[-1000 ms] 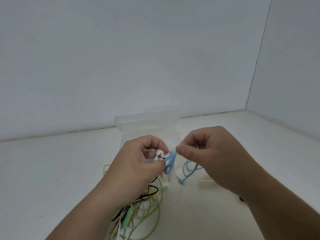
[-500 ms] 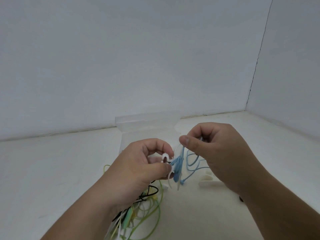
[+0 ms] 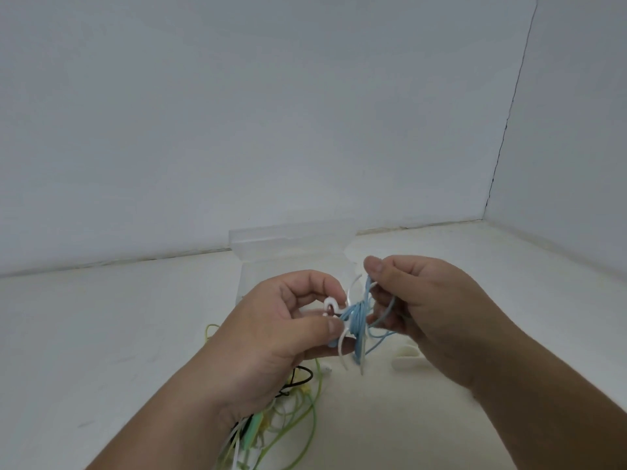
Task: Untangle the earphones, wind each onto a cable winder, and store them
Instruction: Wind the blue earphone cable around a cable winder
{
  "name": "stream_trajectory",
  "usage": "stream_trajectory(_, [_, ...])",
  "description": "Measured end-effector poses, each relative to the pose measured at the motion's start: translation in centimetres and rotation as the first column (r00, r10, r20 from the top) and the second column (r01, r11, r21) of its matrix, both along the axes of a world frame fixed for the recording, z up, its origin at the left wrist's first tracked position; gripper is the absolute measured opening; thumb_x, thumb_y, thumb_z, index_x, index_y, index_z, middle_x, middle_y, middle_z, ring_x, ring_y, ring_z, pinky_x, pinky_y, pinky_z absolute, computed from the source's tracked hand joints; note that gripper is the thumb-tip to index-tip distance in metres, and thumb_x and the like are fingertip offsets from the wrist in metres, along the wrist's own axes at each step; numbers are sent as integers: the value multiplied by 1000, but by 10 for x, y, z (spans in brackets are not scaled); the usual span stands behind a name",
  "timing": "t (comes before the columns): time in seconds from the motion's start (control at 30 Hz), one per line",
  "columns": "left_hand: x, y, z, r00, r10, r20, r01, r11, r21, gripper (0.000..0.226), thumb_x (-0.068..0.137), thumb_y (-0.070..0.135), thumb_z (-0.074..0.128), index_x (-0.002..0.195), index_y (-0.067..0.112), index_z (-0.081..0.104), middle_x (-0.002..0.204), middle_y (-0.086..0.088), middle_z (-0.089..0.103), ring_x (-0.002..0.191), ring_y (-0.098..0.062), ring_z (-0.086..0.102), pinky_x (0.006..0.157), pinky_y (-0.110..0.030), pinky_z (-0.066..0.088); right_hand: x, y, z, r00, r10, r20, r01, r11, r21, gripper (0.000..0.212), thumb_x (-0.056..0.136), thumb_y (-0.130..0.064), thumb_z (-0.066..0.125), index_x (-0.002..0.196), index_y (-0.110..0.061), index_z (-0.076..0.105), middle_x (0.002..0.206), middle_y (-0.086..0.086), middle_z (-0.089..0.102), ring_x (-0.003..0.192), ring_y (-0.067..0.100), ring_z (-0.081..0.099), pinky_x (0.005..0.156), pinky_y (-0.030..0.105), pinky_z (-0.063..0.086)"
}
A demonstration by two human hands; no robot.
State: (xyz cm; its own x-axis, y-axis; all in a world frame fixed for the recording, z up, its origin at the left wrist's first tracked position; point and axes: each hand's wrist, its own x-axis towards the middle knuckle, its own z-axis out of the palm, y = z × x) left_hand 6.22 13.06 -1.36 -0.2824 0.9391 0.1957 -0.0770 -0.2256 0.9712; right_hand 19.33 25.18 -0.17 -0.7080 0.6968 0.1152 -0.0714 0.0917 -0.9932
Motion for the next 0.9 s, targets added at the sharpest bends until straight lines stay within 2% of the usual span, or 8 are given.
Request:
stream_trajectory(0.1, [3, 0, -1, 999, -41, -8, 41, 999, 3, 21, 69, -4, 70, 85, 11, 71, 85, -17, 71, 69, -28, 71, 69, -36, 58, -1, -4, -5, 994, 105, 11, -102, 979, -177, 44, 96, -22, 58, 55, -11, 70, 63, 5, 62, 54, 20, 60, 63, 36, 57])
stream_trajectory(0.23, [7, 1, -2, 999, 20, -28, -20, 999, 31, 19, 69, 1, 70, 84, 13, 72, 89, -22, 72, 71, -32, 71, 65, -36, 58, -2, -1, -13, 979, 170, 110, -151, 975, -162, 42, 104, -21, 45, 81, -6, 78, 92, 19, 75, 86, 42, 70, 93, 56, 54])
stream_trajectory(0.3, [6, 3, -3, 994, 109, -21, -108, 993, 42, 20, 68, 2, 69, 81, 16, 73, 87, -21, 72, 70, -29, 70, 64, -33, 57, -3, 2, -14, 979, 151, 140, -131, 981, -144, 42, 102, -32, 49, 87, -1, 73, 90, 24, 66, 78, 43, 60, 87, 51, 58])
stream_trajectory(0.43, [1, 4, -2, 980, 196, 31, -198, 976, 92, 22, 60, 11, 77, 80, 19, 74, 89, -23, 72, 77, -29, 68, 77, -37, 55, -3, -2, -11, 974, 157, 161, -131, 979, -157, 44, 101, -33, 49, 94, 8, 63, 66, 9, 44, 51, 15, 42, 63, 31, 54])
stream_trajectory(0.5, [1, 5, 0, 974, 180, 139, -195, 976, 102, 21, 65, 3, 75, 83, 14, 70, 97, -29, 71, 84, -32, 70, 82, -40, 56, -4, -6, -11, 968, 163, 192, -137, 981, -141, 36, 100, -32, 50, 87, 0, 61, 59, 2, 43, 47, 13, 41, 62, 30, 53])
stream_trajectory(0.67, [-1, 7, 5, 900, 212, 380, -273, 955, 113, 22, 69, -2, 65, 88, 6, 60, 96, -25, 71, 85, -30, 72, 75, -36, 62, -5, -10, -11, 952, 214, 220, -198, 976, -93, 35, 98, -33, 54, 72, -10, 58, 66, 5, 55, 59, 17, 54, 69, 35, 57])
stream_trajectory(0.77, [-9, 8, 5, 855, 299, 423, -370, 924, 95, 21, 68, -1, 64, 86, 9, 61, 98, -26, 66, 87, -31, 65, 83, -39, 59, -2, -7, -8, 946, 201, 255, -203, 979, -18, 12, 92, -6, 63, 80, -8, 61, 77, 12, 67, 71, 20, 65, 89, 48, 54])
stream_trajectory(0.9, [-15, 9, 5, 805, 370, 463, -451, 890, 72, 19, 80, -8, 61, 85, 10, 61, 95, -23, 63, 84, -29, 63, 81, -37, 61, 3, 1, -7, 956, 134, 263, -119, 990, -74, 24, 88, 12, 56, 104, -5, 63, 81, 15, 75, 71, 26, 72, 86, 44, 58])
